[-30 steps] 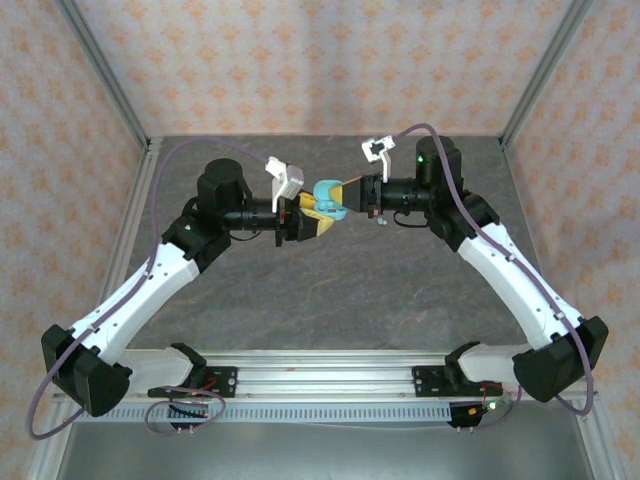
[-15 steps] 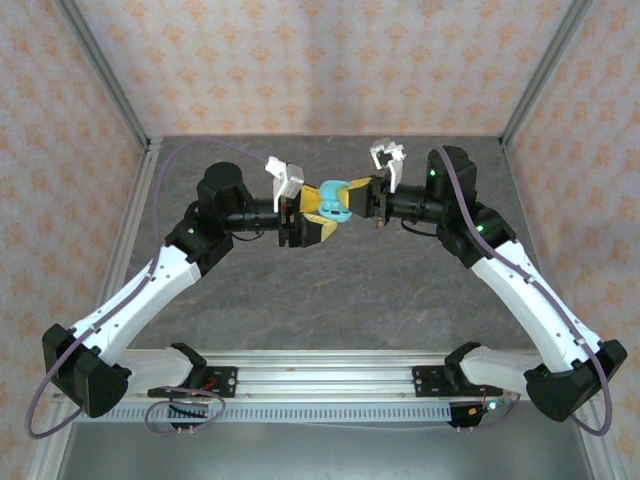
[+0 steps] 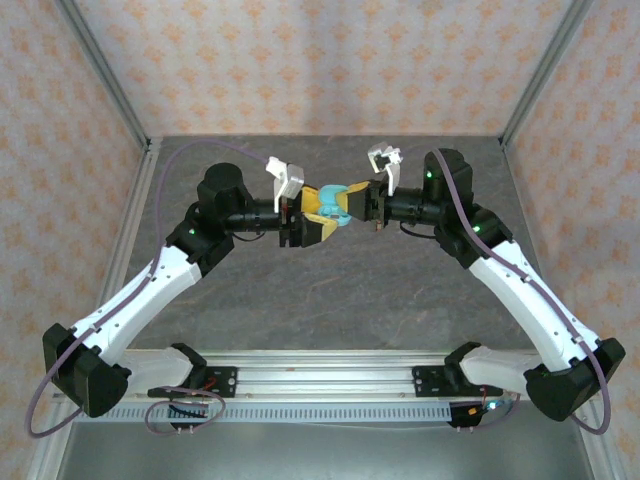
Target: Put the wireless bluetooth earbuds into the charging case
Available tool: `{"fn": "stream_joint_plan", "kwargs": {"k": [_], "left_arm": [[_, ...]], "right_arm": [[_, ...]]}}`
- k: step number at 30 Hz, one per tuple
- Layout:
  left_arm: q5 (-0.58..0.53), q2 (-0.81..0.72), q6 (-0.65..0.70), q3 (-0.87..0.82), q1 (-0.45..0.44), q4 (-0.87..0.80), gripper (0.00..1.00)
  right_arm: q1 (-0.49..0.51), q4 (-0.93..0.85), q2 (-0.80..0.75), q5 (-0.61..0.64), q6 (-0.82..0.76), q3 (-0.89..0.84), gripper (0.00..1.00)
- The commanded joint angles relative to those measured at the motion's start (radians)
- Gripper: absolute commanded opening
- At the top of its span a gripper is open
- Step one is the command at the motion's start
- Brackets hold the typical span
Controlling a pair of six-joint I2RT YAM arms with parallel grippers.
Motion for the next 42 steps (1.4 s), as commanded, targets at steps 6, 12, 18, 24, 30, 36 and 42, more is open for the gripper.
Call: {"fn": "stream_joint_plan", "kwargs": {"k": [6,12,18,24,30,36,42], "left_arm": [[0.038,0.016,0.048,0.047,-0.011,-0.044,0.39],[0.029,0.015,0.088,0.053,-0.012,-0.089,0.2],[0.002,0.008,0.131,0.045,-0.009,-0.131,0.15],[-0.103,-0.009,0.183,0.033,0.01,-0.246,0.13],[-0.11,-0.051,0.145,-0.043,0.091,-0.251,0.12],[-0.135,-0.139,0.167,-0.121,0.139,-0.308,0.12],[-0.188,-0.26,0.195,-0.188,0.17,-0.403,0.12]], "right_arm": [[0.006,0.055,0.0,-0.03,0.015,0.004,0.08],[0.007,0.058,0.012,-0.037,0.035,0.013,0.13],[0.007,0.073,0.013,-0.022,0.068,0.017,0.28],[0.0,0.047,-0.008,-0.012,0.111,0.005,0.37],[-0.062,0.028,-0.035,0.082,0.249,-0.024,0.41],[-0.074,-0.105,0.079,0.233,0.348,0.041,0.4],[-0.04,-0.125,0.287,0.159,0.433,0.085,0.49]]}}
